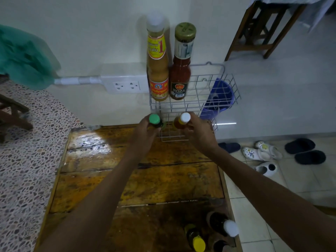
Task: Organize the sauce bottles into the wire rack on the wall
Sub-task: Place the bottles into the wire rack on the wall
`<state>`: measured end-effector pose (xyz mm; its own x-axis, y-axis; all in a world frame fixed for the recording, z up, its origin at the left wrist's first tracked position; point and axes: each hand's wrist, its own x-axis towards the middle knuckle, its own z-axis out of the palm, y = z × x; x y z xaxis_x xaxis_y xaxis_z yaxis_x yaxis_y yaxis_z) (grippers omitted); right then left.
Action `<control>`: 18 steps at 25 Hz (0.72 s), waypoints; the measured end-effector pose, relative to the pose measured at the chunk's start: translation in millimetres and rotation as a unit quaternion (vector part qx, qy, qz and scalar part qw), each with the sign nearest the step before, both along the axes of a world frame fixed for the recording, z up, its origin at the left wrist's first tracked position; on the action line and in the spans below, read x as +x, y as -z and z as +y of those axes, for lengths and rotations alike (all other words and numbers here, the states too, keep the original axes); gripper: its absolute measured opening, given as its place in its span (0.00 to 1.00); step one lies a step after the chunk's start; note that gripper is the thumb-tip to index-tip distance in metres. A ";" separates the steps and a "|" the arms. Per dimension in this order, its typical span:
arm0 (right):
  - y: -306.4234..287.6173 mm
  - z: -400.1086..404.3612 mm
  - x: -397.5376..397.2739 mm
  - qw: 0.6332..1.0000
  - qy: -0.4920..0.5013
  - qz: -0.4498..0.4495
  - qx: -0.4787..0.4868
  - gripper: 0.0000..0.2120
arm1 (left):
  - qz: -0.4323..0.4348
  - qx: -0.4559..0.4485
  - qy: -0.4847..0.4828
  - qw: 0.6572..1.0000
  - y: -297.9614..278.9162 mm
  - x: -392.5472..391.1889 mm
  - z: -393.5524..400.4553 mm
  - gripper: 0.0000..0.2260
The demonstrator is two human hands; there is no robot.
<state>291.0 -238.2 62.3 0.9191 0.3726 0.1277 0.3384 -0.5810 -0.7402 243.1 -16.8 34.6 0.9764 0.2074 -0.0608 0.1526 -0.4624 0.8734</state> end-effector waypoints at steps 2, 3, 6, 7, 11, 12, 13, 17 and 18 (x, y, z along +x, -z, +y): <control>14.2 3.7 9.7 1.000 -0.008 0.012 -0.014 0.21 | 0.004 0.032 0.013 0.999 5.8 10.8 -2.2 0.24; 21.7 7.0 17.2 1.000 -0.010 0.017 -0.017 0.20 | 0.006 0.046 0.019 0.999 6.8 16.5 -4.7 0.23; 33.9 22.4 43.7 0.998 0.001 0.040 -0.041 0.20 | 0.028 0.114 0.017 0.993 7.6 37.1 -8.9 0.20; 38.8 27.6 52.1 0.998 0.007 0.045 -0.047 0.20 | 0.041 0.131 0.013 0.990 10.9 44.9 -7.5 0.20; 50.4 41.1 69.4 0.997 0.019 0.060 -0.054 0.25 | 0.064 0.113 0.036 0.991 24.8 64.6 7.9 0.25; 51.1 42.7 70.1 0.996 0.020 0.063 -0.056 0.27 | 0.064 0.108 0.046 0.991 25.1 65.8 9.5 0.25; 54.4 43.5 70.7 0.996 0.018 0.065 -0.055 0.28 | 0.065 0.112 0.057 0.990 24.7 66.5 10.6 0.25; 60.3 44.2 71.4 0.997 0.023 0.063 -0.046 0.31 | 0.049 0.150 0.070 0.985 30.8 70.2 7.7 0.25; 61.5 44.2 71.8 0.997 0.026 0.063 -0.042 0.32 | 0.052 0.151 0.070 0.985 32.4 69.8 6.5 0.25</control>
